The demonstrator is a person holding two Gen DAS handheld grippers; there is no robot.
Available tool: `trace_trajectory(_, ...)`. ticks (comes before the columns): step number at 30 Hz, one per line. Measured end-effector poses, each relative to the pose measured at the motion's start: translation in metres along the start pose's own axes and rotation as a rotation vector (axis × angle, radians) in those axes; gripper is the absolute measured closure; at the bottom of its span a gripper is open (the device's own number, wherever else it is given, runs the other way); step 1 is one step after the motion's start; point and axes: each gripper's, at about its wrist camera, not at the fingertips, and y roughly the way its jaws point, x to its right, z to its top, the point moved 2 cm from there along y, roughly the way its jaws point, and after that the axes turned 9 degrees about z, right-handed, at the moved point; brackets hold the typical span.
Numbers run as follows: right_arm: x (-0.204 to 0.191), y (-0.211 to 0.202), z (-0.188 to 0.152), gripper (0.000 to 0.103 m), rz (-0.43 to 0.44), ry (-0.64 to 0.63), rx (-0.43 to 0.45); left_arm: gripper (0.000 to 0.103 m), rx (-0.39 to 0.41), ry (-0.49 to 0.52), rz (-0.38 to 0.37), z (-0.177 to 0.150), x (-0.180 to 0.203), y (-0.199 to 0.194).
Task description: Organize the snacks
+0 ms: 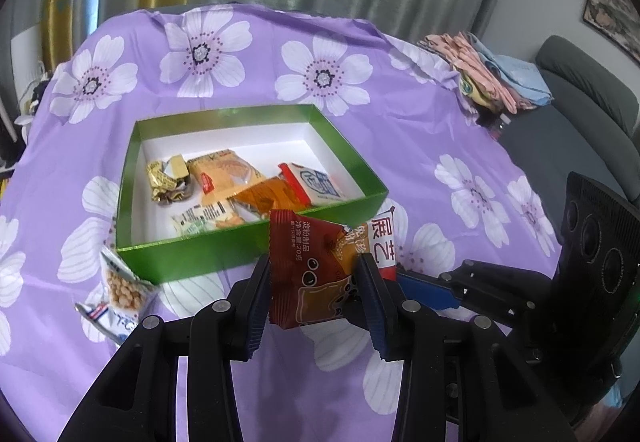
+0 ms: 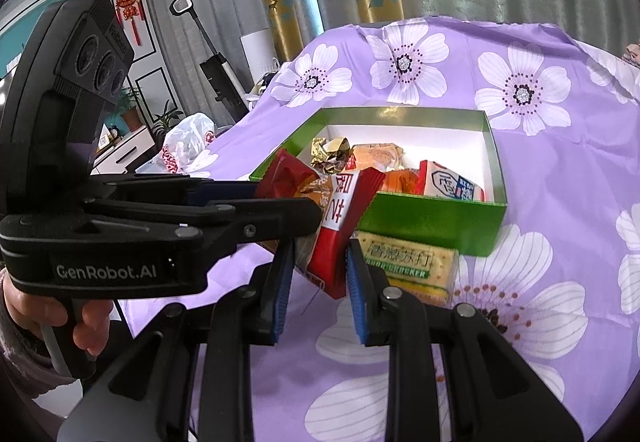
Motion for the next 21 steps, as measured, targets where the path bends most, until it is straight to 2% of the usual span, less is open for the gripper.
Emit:
trace_trajectory(13,0.018,0.019,0.027,0.076,-0.011,-0.013,0.015,0.061,0.037,0.006,0.013,0.027,-0.010,0.019)
trace_trajectory(21,0.030,0.034,0.048,0.076,-0.024,-0.030,0.018,0.061,0.046,-0.016,-0.009,0.049,-0.024,0.032)
